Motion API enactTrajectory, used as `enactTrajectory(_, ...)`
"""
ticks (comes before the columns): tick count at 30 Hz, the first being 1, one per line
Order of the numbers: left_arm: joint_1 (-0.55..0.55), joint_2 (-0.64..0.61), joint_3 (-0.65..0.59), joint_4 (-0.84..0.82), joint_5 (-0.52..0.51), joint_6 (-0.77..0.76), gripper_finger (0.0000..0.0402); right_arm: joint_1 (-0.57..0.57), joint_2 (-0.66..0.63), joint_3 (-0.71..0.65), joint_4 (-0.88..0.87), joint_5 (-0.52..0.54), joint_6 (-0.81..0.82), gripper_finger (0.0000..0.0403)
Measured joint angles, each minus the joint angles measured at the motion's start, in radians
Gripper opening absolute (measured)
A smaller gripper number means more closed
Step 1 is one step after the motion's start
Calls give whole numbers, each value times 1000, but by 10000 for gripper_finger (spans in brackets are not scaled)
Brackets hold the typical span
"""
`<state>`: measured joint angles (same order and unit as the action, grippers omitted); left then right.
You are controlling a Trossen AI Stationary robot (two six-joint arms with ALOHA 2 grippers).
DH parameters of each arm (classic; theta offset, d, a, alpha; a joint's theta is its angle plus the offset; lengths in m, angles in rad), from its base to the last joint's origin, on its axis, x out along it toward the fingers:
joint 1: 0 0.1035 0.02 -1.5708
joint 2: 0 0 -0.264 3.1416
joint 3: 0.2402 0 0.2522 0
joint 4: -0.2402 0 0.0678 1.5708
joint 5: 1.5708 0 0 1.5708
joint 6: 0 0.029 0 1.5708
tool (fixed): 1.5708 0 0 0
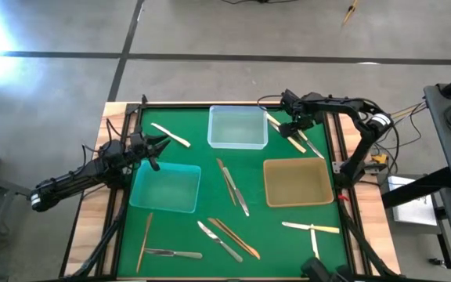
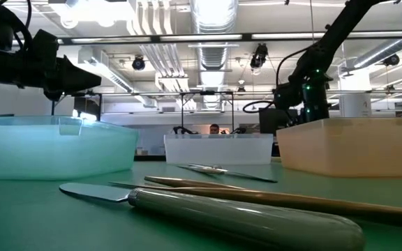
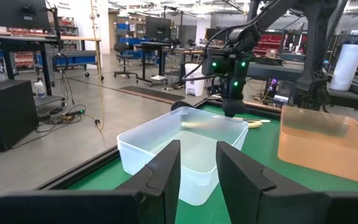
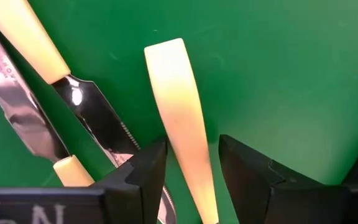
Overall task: Sort silverware by color (type)
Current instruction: Put the yellow knife into the transparent bin
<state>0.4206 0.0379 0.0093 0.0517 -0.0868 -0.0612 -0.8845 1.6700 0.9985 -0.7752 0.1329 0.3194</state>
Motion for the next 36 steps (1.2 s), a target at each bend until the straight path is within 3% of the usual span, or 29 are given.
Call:
enactTrajectory(6,0,0,0,0,0,0,87,-7,28,0,29,-3,-24,124)
enactTrajectory(12,0,0,0,0,0,0,87,-21,40,0,63,9,-25,66)
enactTrajectory(21,0,0,0,0,0,0,87,-39,25,-1,92,17,-24,63)
enactTrajectory(26,0,0,0,0,0,0,87,-41,-41,-5,88,4,-9,63)
enactTrajectory(36,0,0,0,0,0,0,87,-39,-302,-3,99,-36,52,63)
